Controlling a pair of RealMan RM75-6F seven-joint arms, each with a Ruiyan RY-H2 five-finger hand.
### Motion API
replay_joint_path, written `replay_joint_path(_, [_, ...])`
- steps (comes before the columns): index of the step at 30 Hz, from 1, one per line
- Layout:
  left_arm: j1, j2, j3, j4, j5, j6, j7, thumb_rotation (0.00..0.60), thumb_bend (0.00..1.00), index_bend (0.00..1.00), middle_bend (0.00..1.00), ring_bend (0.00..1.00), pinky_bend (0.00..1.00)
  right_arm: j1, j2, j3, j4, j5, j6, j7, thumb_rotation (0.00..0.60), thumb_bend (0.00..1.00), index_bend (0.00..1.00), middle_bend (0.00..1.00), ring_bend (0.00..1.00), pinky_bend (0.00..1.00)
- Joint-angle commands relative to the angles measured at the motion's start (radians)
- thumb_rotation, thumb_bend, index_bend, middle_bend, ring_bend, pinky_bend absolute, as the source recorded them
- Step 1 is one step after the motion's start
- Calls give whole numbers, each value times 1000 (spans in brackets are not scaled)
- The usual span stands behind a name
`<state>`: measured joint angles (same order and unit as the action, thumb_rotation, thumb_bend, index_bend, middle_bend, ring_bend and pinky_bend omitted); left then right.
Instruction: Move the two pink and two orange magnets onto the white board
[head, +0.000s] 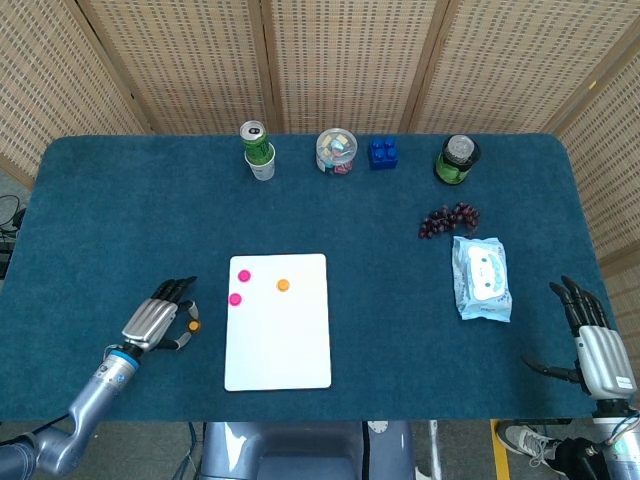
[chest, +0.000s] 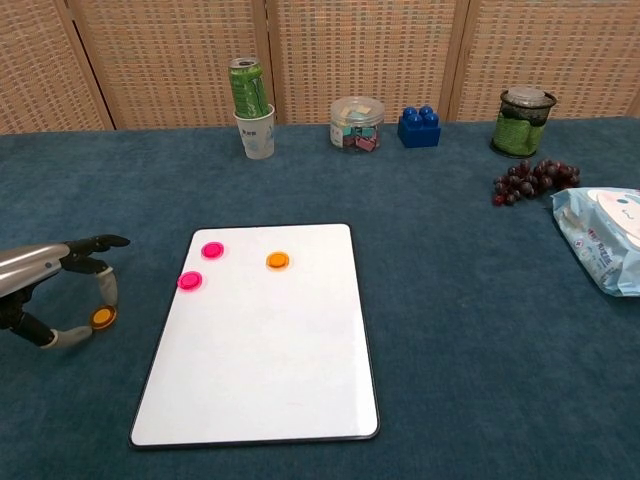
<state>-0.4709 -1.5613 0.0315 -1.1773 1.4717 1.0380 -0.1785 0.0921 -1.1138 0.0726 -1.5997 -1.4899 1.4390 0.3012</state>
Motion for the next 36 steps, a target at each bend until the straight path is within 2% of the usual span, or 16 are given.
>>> replay_joint_path(1, [-7,22,-15,-37,1,10,-3,600,364,529,0,0,0,0,0,0,0,0,0,1,600,53,0,0,0,0])
replay_joint_path(9, [-42,63,-67,-156,-8,20,80,600,360,529,0,0,0,0,1,-1,1,-1,0,4,600,53,0,0,0,0])
replay_joint_path(14, [-78,24,-103,-203,-55,-25,156,600,359,529,0,0,0,0,1,-1,0,-1,-1,3,600,53,0,0,0,0])
replay_joint_path(15, [-106,-20,-116,-206,-75,-61,189,600,359,529,0,0,0,0,1,-1,0,0,-2,5,600,53,0,0,0,0])
replay_joint_path(24, [-151,-143,-159,-166,-221,-125,354,600,358,529,0,0,0,2,4,-2,3,0,-8,17,600,53,0,0,0,0])
replay_joint_path(29, [-169,-181,-176,-149,-267,-140,386,600,357,529,0,0,0,3,5,-2,3,-1,-9,22,600,53,0,0,0,0])
replay_joint_path(36, [-180,-193,-188,-149,-277,-137,384,600,356,529,0,0,0,3,5,-2,3,1,-11,26,600,53,0,0,0,0])
